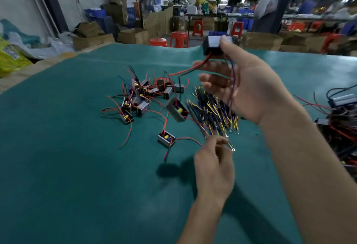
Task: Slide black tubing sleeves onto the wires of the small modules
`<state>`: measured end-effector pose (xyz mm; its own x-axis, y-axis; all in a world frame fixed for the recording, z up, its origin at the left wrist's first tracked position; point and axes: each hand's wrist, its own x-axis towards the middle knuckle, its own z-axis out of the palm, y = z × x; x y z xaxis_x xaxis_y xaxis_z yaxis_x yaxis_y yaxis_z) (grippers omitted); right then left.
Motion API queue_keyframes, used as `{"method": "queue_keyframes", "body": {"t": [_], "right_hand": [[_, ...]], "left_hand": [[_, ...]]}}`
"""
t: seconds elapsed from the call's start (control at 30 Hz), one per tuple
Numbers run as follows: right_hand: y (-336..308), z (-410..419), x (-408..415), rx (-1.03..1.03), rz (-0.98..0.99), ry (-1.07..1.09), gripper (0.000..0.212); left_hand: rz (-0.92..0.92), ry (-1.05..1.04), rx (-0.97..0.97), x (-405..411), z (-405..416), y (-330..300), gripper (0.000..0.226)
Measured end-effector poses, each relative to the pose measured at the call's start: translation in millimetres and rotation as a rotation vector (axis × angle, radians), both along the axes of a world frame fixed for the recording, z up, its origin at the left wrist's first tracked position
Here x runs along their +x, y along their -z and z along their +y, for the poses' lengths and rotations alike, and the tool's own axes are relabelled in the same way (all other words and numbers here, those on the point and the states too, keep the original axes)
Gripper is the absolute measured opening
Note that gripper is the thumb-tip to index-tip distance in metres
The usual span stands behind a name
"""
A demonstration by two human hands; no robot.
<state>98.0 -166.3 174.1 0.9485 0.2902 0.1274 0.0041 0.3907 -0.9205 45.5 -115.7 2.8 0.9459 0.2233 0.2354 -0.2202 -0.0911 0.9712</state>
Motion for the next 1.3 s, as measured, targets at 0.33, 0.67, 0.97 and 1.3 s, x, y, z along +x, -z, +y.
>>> {"method": "queue_keyframes", "body": {"t": [0.33,0.67,0.97,1.3], "right_hand": [[12.2,-101.8,-40.5,0.027,0.038,0.254,0.029],[20.7,-149.8,-79.5,0.29,0.168,0.266,0.027],[40.4,-150.3,-92.0,0.3,0.304,0.259,0.023],[83.6,-117.8,-67.6,0.249,0.551,0.22,0.019]], "left_hand": [[0.109,0.193,-0.181,-4.9,1.5,-8.1,0.03],[0.118,1.17,-0.746,-13.0,20.8,-15.9,0.047],[0.194,0.361,-1.366,4.6,35.1,-16.3,0.014],[0.058,0.55,-0.47,-1.0,-1.7,-4.6,0.029]]}}
